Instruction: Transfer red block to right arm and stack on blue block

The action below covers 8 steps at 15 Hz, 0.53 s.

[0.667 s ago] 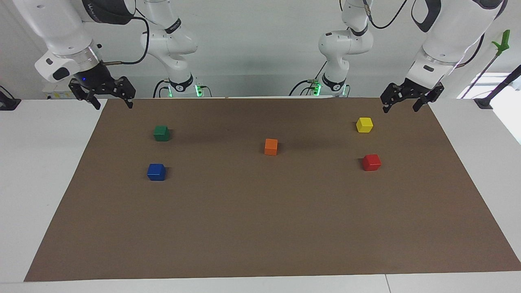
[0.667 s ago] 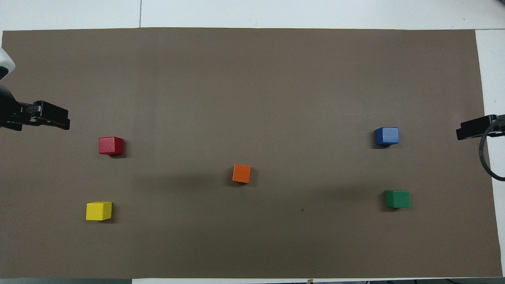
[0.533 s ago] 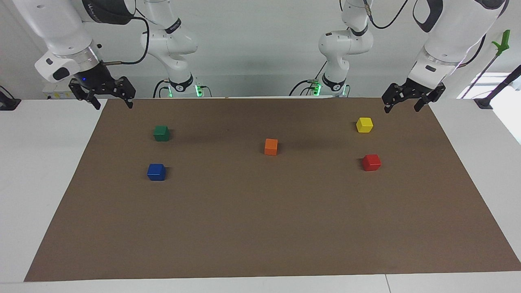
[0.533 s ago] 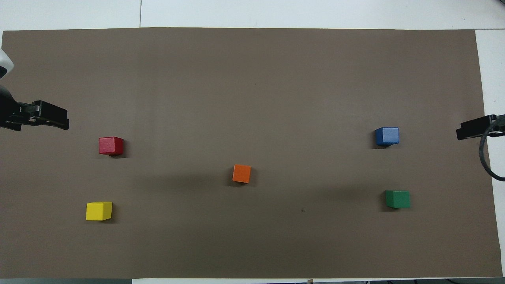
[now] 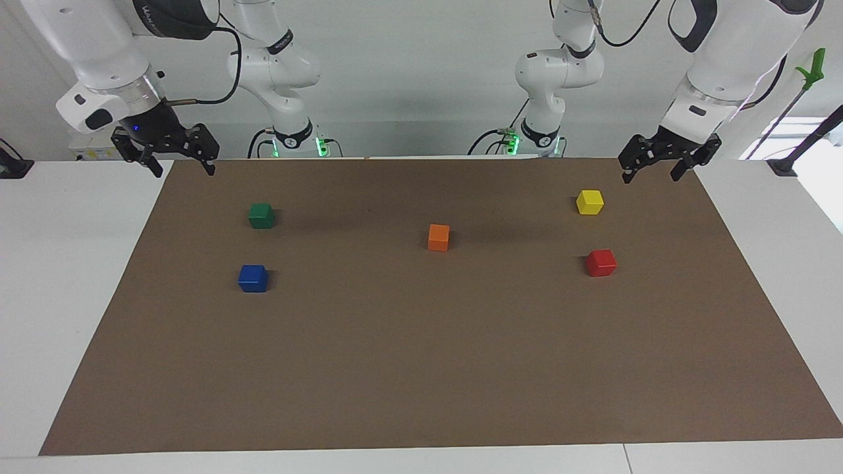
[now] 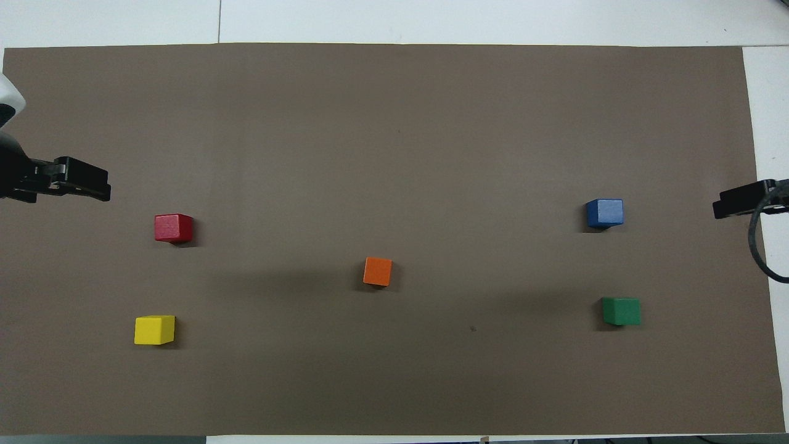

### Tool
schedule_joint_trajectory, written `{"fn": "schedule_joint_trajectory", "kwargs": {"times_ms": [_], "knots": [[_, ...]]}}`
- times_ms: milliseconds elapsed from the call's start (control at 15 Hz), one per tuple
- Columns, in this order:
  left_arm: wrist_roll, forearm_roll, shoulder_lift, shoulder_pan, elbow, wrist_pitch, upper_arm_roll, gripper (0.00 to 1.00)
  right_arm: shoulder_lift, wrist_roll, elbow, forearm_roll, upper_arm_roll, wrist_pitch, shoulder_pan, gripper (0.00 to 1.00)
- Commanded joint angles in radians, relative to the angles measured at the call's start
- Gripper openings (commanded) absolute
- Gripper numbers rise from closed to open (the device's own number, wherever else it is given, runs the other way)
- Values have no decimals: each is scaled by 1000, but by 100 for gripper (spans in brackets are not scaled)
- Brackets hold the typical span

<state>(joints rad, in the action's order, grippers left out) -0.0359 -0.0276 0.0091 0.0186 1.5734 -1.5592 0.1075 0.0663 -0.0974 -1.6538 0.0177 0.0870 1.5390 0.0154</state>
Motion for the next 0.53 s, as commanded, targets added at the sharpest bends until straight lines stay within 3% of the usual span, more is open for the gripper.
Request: {"fn": "schedule_joint_trajectory", "kwargs": {"times_ms": [0,67,200,467], "knots": [[-1,20,-99,1,208,-193,-8,100,18,2,-18,11,-15,7,-17,100],[-2,20,-116,3,285,-288,-8,100,18,2,-18,11,-15,7,-17,100],[11,18,-100,20,339,-366,-11,100,18,2,-18,11,-15,7,-19,100],[57,12,41,52,362,-476,-11,100,20,1,-24,1,-15,7,-20,100]]}}
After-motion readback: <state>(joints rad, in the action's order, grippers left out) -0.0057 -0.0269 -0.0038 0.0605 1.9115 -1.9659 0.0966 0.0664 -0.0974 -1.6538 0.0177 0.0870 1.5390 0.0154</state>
